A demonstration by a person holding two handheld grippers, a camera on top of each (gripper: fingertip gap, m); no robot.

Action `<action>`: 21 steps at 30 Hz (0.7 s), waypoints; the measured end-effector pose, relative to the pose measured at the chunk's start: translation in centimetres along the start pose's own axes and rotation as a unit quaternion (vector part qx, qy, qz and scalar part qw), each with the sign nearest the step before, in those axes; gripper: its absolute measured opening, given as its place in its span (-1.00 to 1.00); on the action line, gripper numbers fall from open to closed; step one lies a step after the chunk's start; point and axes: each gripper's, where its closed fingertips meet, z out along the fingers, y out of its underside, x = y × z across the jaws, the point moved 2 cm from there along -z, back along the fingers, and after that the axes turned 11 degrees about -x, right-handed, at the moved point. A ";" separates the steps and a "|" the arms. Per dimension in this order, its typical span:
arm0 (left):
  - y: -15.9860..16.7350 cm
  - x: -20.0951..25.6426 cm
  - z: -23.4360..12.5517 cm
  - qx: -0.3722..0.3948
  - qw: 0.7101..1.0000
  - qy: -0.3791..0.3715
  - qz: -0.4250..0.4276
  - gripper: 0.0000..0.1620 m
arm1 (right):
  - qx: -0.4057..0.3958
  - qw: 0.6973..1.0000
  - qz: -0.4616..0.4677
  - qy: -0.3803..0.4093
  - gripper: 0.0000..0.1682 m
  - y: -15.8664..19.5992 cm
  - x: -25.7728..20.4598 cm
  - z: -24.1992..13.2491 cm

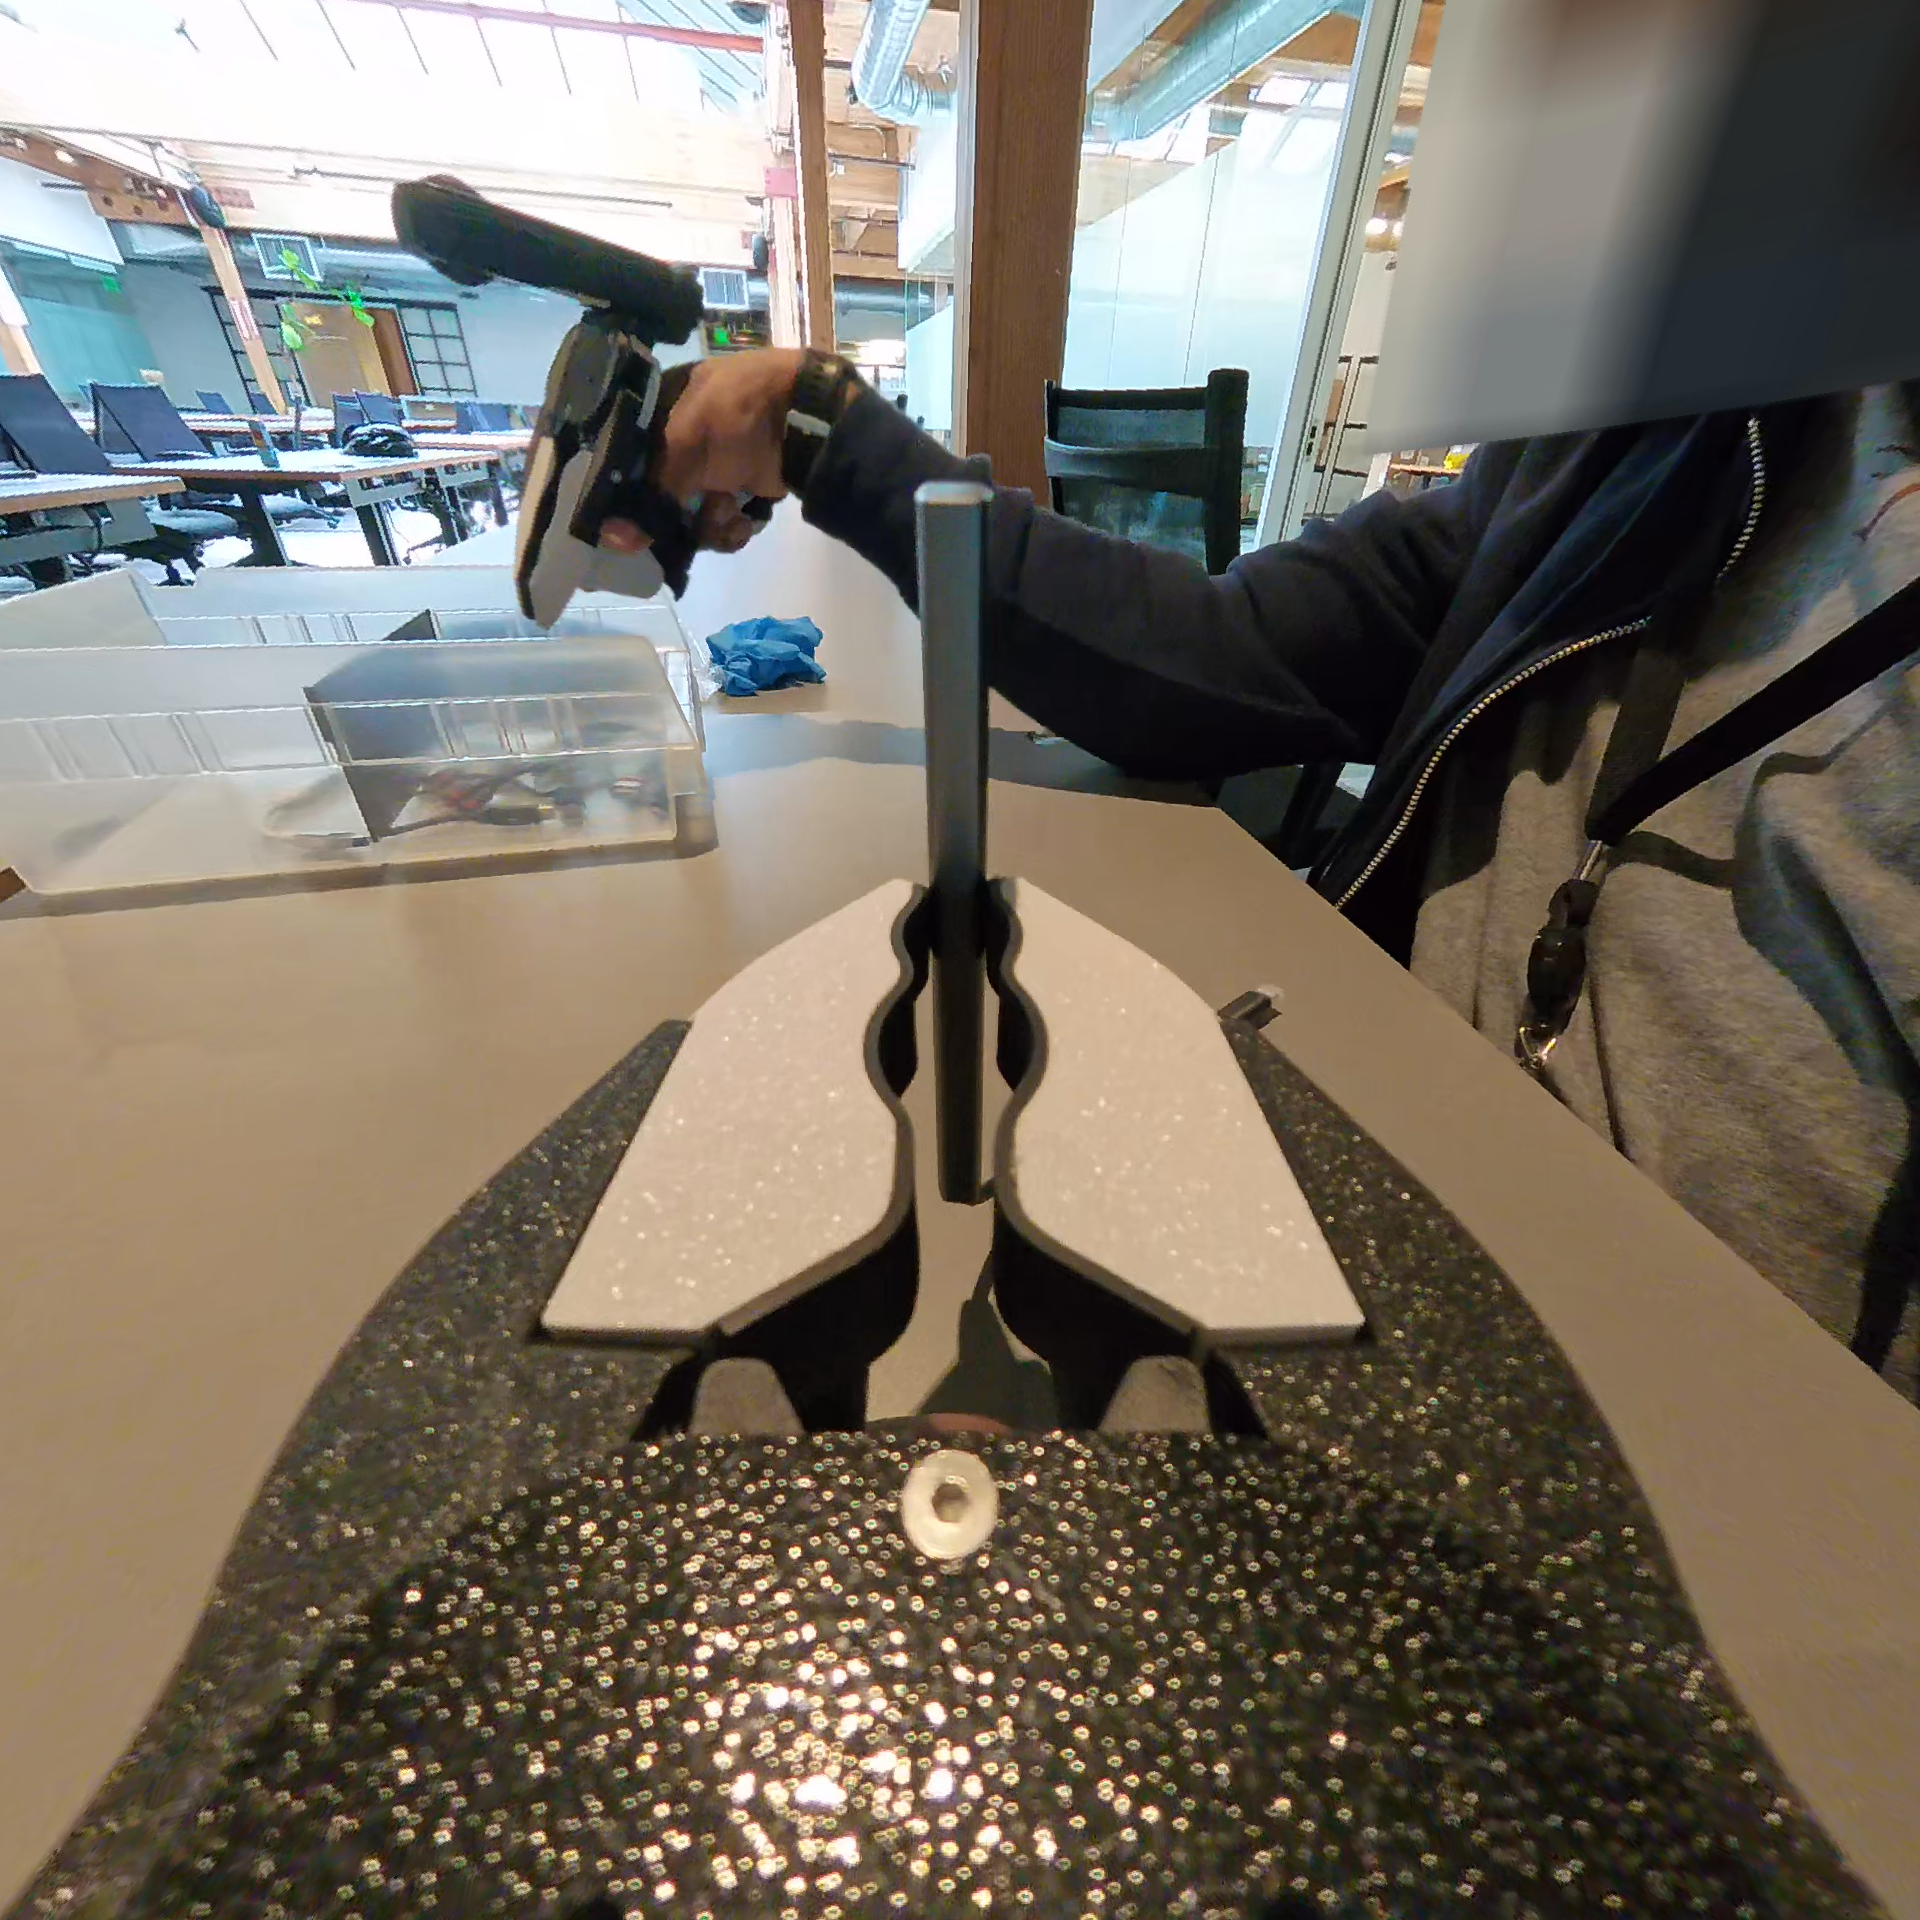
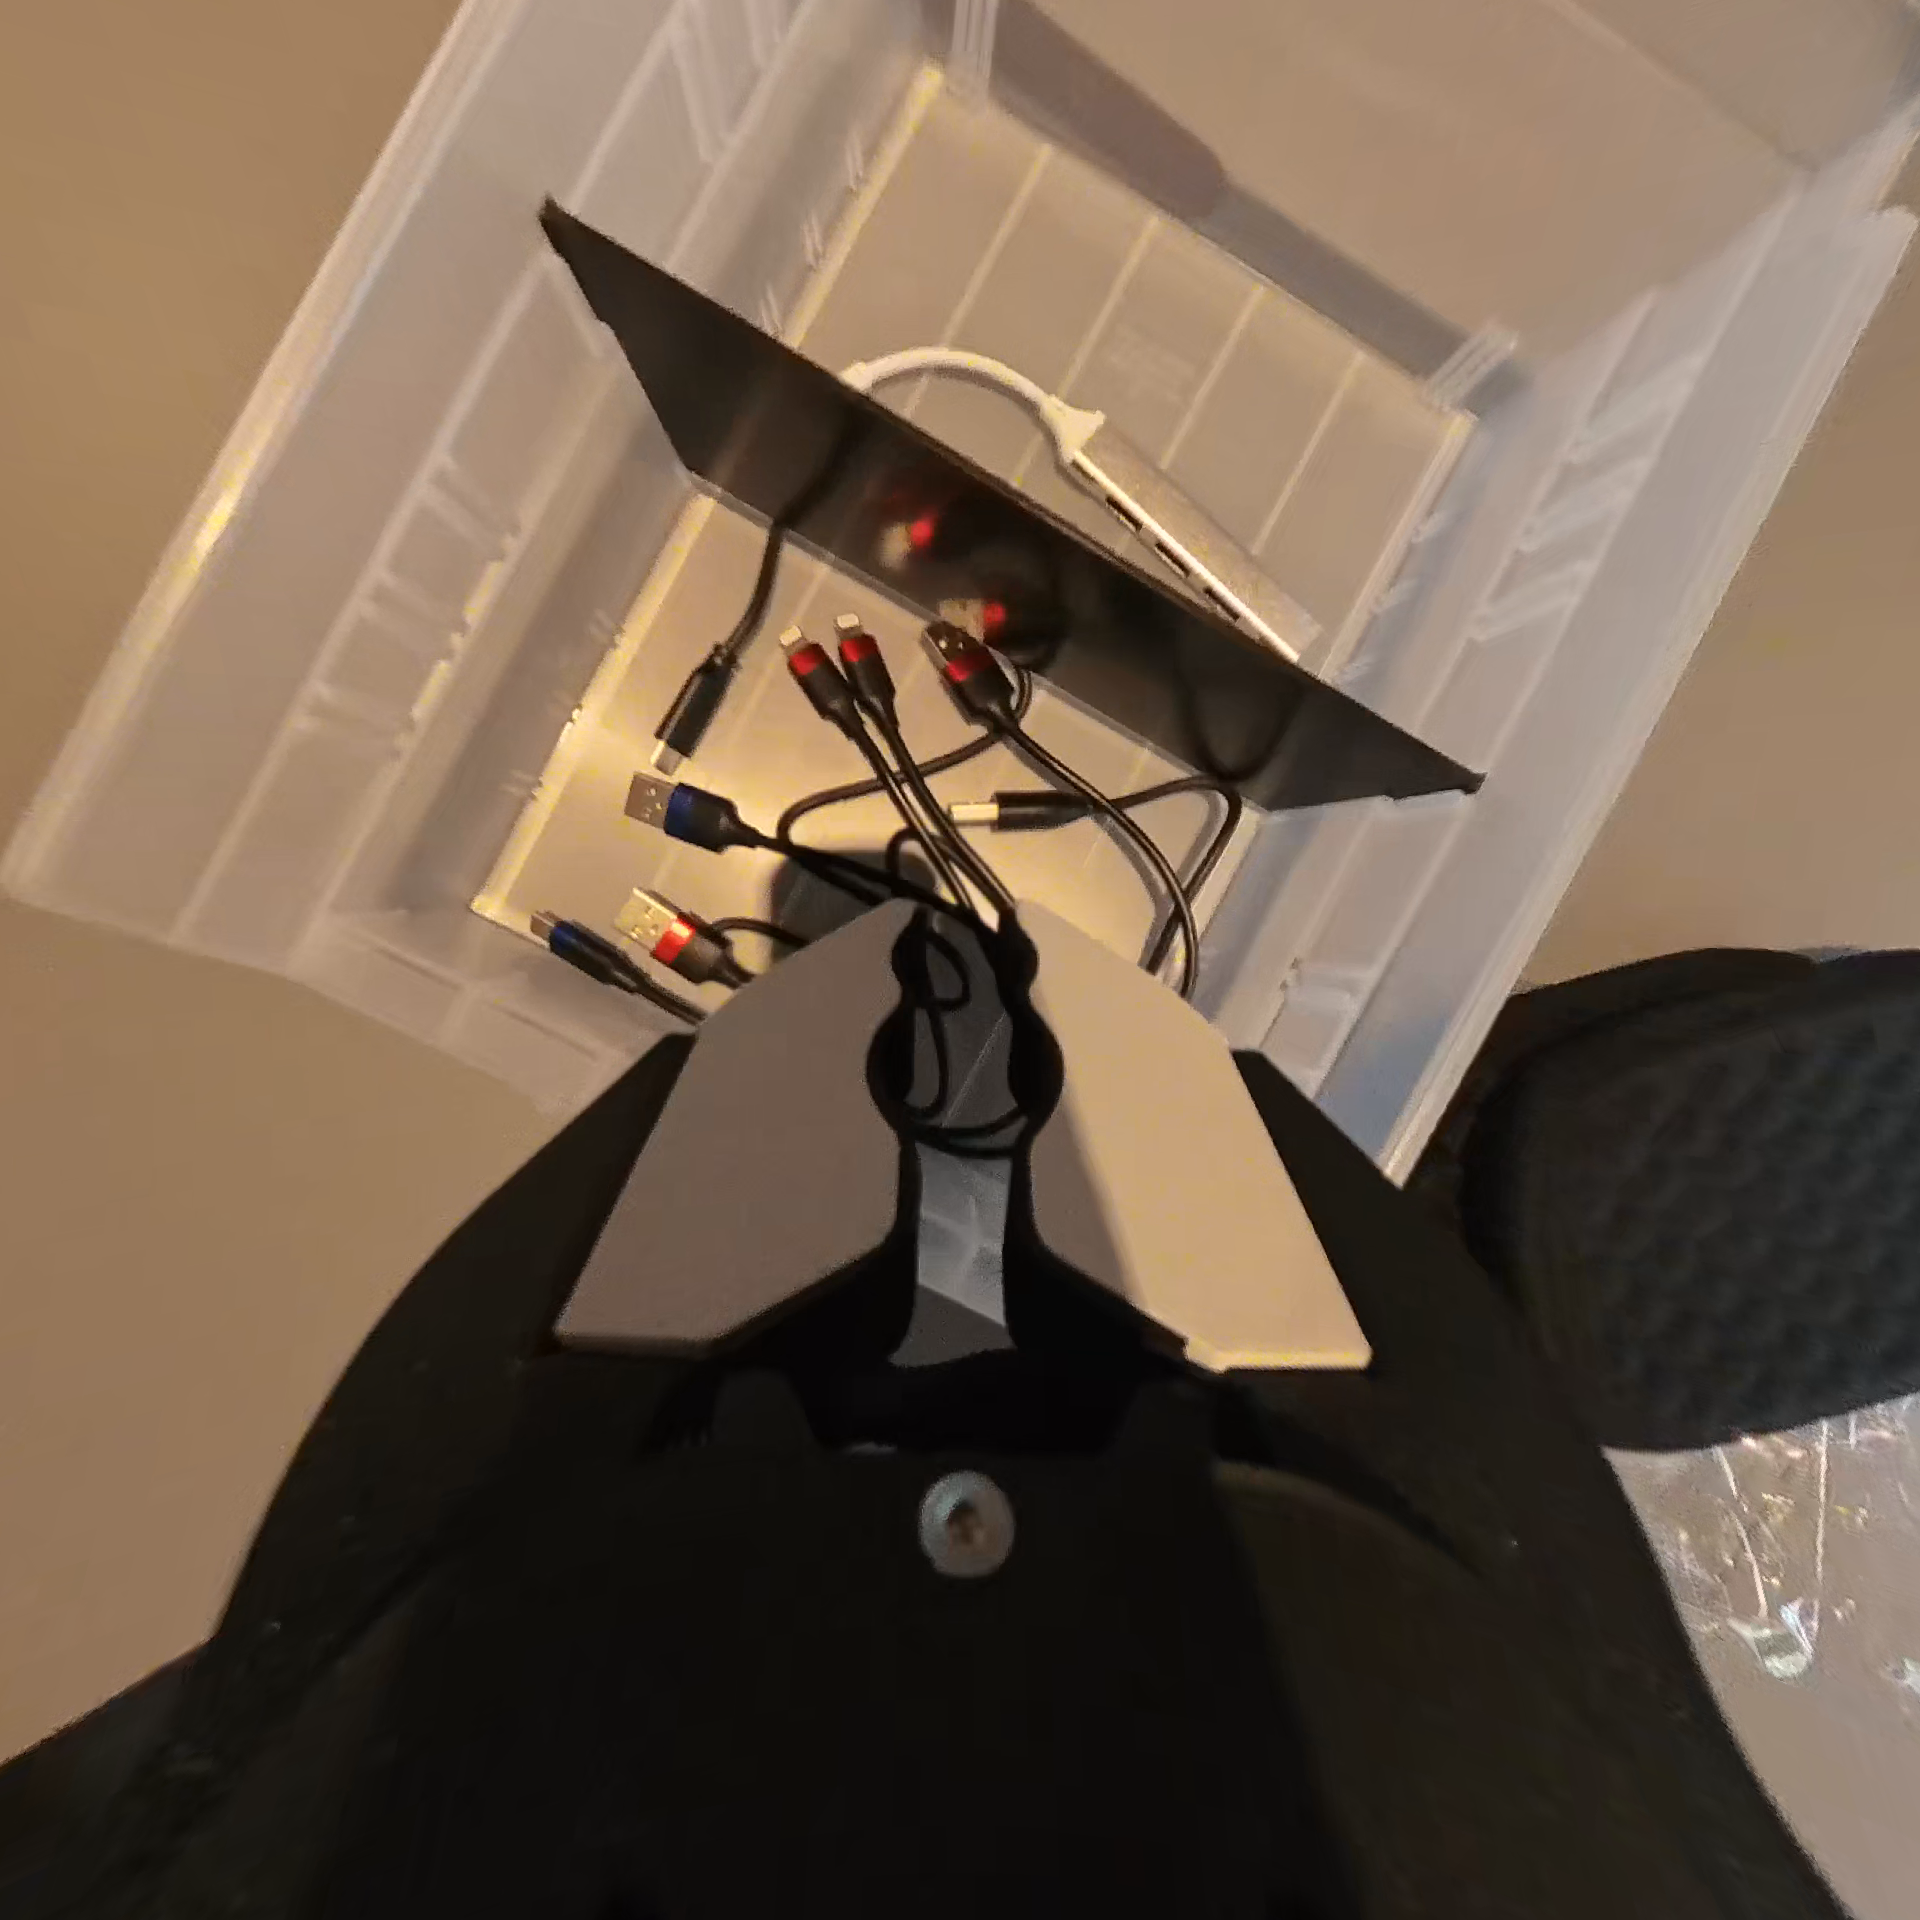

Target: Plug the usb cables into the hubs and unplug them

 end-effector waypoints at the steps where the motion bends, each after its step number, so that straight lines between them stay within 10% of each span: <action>1: 0.0 0.0 0.0 -0.001 1.000 0.000 -0.001 -0.89 | -0.007 1.000 -0.003 0.001 -0.88 0.3 0.0 0.0; 21: 0.0 0.2 0.5 -0.011 1.000 0.008 0.004 -0.89 | -0.044 0.942 -0.321 -0.083 -0.70 -0.5 -6.4 5.3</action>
